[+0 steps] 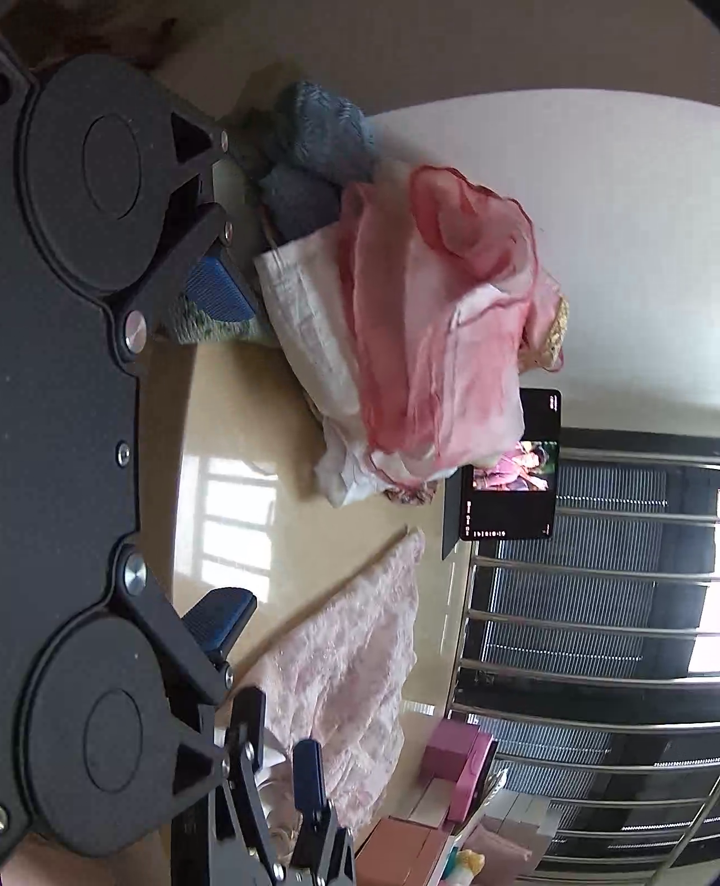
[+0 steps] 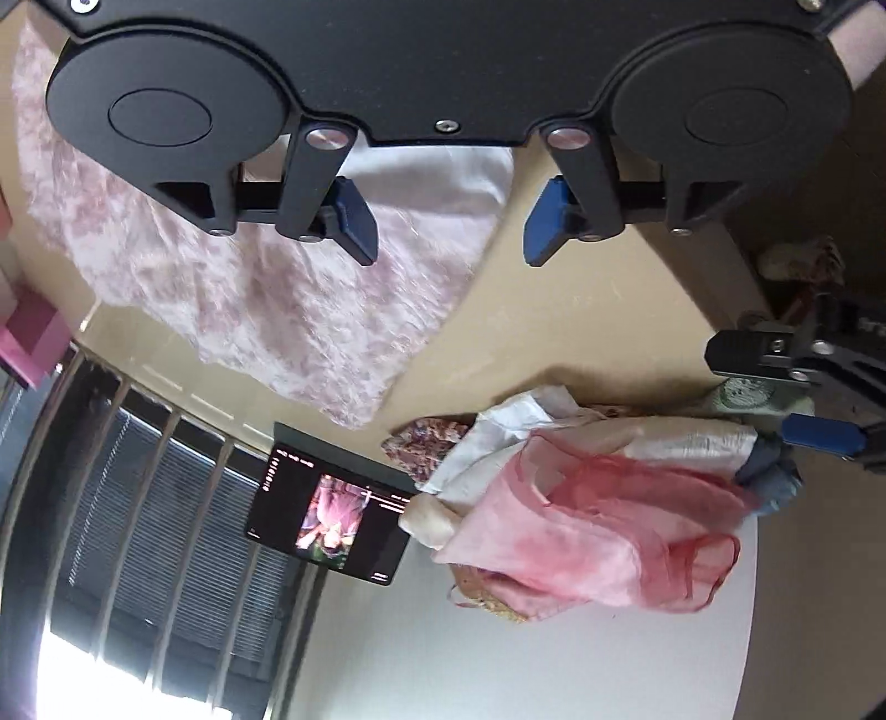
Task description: Fold clothes
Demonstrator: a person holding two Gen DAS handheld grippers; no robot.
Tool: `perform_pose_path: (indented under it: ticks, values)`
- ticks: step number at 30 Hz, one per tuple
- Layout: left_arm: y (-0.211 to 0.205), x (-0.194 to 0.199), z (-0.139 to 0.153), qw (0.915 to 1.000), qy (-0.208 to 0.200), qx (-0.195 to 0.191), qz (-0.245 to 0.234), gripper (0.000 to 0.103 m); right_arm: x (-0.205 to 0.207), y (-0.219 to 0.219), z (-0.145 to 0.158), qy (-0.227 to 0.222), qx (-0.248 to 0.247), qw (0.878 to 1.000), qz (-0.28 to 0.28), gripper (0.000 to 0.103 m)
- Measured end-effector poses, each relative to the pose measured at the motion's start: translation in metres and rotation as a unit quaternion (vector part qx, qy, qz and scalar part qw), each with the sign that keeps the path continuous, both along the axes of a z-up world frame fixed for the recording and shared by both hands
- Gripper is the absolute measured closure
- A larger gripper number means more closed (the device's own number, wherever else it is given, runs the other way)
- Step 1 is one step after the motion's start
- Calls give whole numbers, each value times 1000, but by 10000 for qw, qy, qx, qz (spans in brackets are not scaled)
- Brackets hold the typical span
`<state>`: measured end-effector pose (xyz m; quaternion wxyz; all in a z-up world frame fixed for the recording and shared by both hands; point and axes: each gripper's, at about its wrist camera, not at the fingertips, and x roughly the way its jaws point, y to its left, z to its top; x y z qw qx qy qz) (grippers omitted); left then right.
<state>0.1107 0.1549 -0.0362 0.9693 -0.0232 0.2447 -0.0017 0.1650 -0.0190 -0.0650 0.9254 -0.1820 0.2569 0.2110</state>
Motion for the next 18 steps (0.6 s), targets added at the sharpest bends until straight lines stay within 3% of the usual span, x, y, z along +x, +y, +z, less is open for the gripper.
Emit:
perform_pose_path:
  ticks: [2,4,8,10,11,14,18]
  values:
    - [2,2,0,10000,-5,-43,-43,0,9,10,-6,101,-163,9998,-82,45]
    - [2,4,-1,9999,-10,-46,-100,0,17,16,-11,314,-222,9991,-176,58]
    - [-3,12,0,9996,-4,-37,-288,0,28,11,-14,714,-12,9969,-329,69]
    - [-8,19,2,9990,36,-81,-428,0,32,7,-14,894,151,9951,-405,90]
    - [-11,25,4,9984,92,-149,-544,0,34,4,-13,984,233,9939,-442,93]
    - [-19,51,6,9921,436,-632,-992,0,39,-6,-10,1183,561,9898,-555,100]
    - [-28,95,-1,9726,1037,-1549,-1387,7,32,-21,-4,1075,952,9879,-595,101]
